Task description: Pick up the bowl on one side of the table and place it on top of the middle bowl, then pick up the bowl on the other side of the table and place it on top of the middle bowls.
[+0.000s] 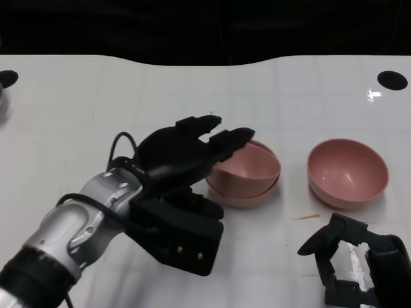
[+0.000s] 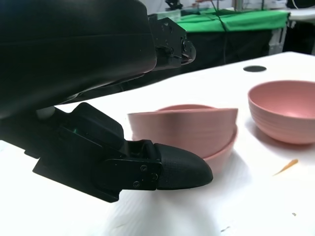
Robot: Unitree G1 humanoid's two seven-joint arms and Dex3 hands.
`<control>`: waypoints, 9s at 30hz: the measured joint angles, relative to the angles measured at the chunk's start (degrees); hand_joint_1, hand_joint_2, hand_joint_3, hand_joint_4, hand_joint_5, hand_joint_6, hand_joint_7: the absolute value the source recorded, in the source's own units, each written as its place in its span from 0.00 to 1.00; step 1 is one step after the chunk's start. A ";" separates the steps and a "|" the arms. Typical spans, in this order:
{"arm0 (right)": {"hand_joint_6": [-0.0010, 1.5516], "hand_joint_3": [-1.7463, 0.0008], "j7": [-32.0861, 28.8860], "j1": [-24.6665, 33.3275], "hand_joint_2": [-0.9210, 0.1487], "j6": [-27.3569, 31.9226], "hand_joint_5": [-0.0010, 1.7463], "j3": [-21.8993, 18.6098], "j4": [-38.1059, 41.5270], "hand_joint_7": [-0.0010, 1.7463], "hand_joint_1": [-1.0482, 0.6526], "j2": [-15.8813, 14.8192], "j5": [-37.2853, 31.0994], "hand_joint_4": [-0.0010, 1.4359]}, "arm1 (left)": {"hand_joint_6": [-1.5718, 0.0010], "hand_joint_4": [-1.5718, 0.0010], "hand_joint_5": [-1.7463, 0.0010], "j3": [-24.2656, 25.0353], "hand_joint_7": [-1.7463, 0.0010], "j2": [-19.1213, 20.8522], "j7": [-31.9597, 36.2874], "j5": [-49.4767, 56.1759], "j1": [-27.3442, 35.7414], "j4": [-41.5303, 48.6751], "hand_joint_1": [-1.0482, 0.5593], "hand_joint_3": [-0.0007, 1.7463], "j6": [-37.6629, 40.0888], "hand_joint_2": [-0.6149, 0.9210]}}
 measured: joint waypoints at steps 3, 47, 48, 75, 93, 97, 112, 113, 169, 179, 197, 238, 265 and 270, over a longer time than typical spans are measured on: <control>0.51 0.22 -0.09 -0.02 0.55 -0.07 0.93 -0.04 0.03 0.72 0.67 0.00 -0.02 0.54 | 0.84 0.87 0.89 4.09 0.95 0.73 4.77 -5.02 4.32 -0.42 0.21 0.11 -5.86 1.00; 0.32 0.65 1.51 -0.26 0.31 7.48 0.46 -2.53 -4.86 0.23 0.57 -4.90 -1.61 0.30 | 0.48 0.40 0.00 24.08 0.09 -11.47 -3.08 -46.56 27.35 13.94 0.61 0.85 -33.42 0.63; 0.30 0.71 1.51 -0.24 0.27 8.76 0.44 -2.62 -5.90 0.20 0.57 -5.23 -2.45 0.27 | 0.48 0.41 0.00 24.32 0.08 -11.75 -3.26 -46.54 27.34 13.94 0.61 0.85 -33.38 0.63; 0.30 1.00 -2.53 -11.50 0.16 49.40 0.24 7.75 -11.45 0.03 0.34 -13.41 -38.65 0.27 | 0.46 0.41 0.00 27.30 0.10 -13.25 -4.54 -41.52 26.52 16.10 0.65 0.91 -33.66 0.59; 0.69 1.00 -15.91 -30.49 0.06 50.44 0.98 20.88 20.96 0.45 0.50 -11.88 -37.13 0.64 | 0.47 0.42 0.01 27.57 0.11 -13.41 -3.81 -38.63 26.48 15.98 0.64 0.89 -34.33 0.59; 0.54 1.00 -22.28 -31.30 0.10 46.54 1.00 21.94 22.99 0.74 0.52 -12.59 -36.62 0.67 | 0.47 0.42 0.00 27.56 0.10 -13.40 -3.79 -37.84 26.49 15.97 0.64 0.89 -34.31 0.59; 0.55 0.37 -24.29 -32.86 0.61 39.83 1.00 22.36 4.69 0.85 0.52 -14.07 -34.41 0.69 | 0.46 0.42 0.00 27.55 0.11 -13.31 -3.04 -36.87 26.47 15.96 0.63 0.90 -34.26 0.59; 0.56 0.38 -23.55 -33.28 0.61 39.56 1.00 22.48 4.15 0.84 0.52 -13.75 -34.35 0.69 | 0.46 0.42 0.00 27.54 0.10 -13.31 -3.03 -36.87 26.47 15.97 0.63 0.90 -34.26 0.59; 0.13 0.77 6.75 -33.79 0.00 42.28 0.07 24.61 -3.78 0.00 0.14 -12.56 -28.81 0.15 | 0.47 0.40 0.00 27.31 0.09 -13.36 -2.79 -36.10 26.32 14.91 0.62 0.91 -34.23 0.57; 0.14 0.80 7.22 -32.92 0.00 43.13 0.08 24.76 -4.75 0.01 0.15 -12.55 -29.38 0.15 | 0.46 0.40 0.00 27.31 0.10 -13.35 -2.80 -36.11 26.41 14.33 0.64 0.91 -34.04 0.57; 0.18 0.77 4.66 -25.52 0.00 43.74 0.11 25.56 -7.42 0.02 0.14 -12.95 -33.17 0.14 | 0.44 0.39 0.02 27.33 0.13 -13.35 -2.50 -35.29 26.67 13.81 0.64 0.92 -33.42 0.56; 0.24 0.84 -10.20 -15.76 0.00 37.53 0.35 21.71 -10.67 0.04 0.25 -13.50 -30.36 0.04 | 0.44 0.39 0.03 27.38 0.13 -13.22 -2.04 -35.11 26.47 14.63 0.65 0.92 -33.45 0.55; 0.69 0.19 -16.96 -0.12 0.64 10.25 0.85 9.05 -9.96 0.46 0.63 -12.53 -12.18 0.68 | 0.44 0.40 0.03 27.41 0.13 -13.01 -2.09 -36.56 26.04 16.10 0.63 0.92 -33.58 0.55; 0.61 0.06 -14.90 -0.42 0.74 6.02 0.95 8.68 -4.26 0.70 0.65 -11.07 -7.29 0.62 | 0.44 0.40 0.02 27.47 0.13 -12.98 -2.32 -37.56 26.03 16.13 0.63 0.92 -33.46 0.56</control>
